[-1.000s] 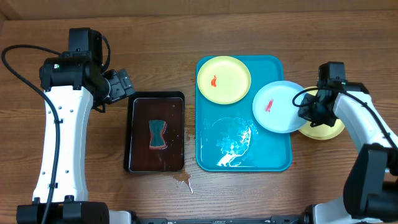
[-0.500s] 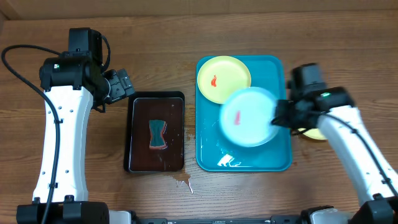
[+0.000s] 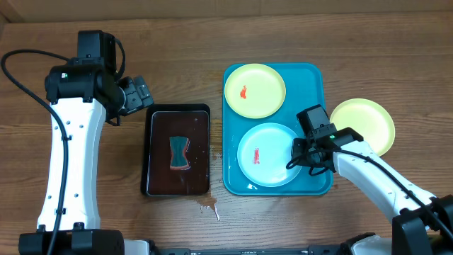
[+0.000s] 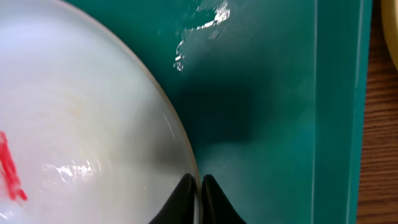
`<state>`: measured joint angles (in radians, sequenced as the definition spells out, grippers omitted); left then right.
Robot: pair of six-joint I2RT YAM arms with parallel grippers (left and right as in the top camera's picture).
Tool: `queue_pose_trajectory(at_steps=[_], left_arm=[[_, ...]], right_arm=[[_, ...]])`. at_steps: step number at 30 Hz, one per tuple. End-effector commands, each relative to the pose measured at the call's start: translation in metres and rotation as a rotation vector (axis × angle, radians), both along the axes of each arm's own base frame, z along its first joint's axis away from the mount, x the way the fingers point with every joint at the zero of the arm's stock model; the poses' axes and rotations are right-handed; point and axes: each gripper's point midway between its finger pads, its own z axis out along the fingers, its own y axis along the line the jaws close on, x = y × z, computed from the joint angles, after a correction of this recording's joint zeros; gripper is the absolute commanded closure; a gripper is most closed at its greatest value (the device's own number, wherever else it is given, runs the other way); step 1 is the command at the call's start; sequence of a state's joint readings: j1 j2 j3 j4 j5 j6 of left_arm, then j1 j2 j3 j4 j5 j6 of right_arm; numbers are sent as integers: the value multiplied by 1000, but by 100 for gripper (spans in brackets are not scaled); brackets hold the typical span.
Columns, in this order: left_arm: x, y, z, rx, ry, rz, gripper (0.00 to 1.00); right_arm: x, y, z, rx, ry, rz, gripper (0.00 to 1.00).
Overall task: Clean dirty plates on tray and stack at the side
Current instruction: 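Grip the light-blue plate with the right gripper and slide it down-left, then lower the left gripper onto the sponge and grasp it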
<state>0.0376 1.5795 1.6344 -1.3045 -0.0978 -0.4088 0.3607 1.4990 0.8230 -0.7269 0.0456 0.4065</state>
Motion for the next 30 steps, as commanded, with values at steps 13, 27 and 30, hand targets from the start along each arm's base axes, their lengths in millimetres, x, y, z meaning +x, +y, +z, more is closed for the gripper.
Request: queue_pose_trajectory(at_steps=[13,27,30], left_arm=[[-11,-62,-18,-219,62,-200,12],[-51,-81,-162,-103,203,-234,56],[-51,-76,-176,-77,185,-223,58]], right_arm=[[29,11,89,73,-176,-14,67],[13,5,93,61,-145,-14,64],[13,5,93,61,-145,-14,64]])
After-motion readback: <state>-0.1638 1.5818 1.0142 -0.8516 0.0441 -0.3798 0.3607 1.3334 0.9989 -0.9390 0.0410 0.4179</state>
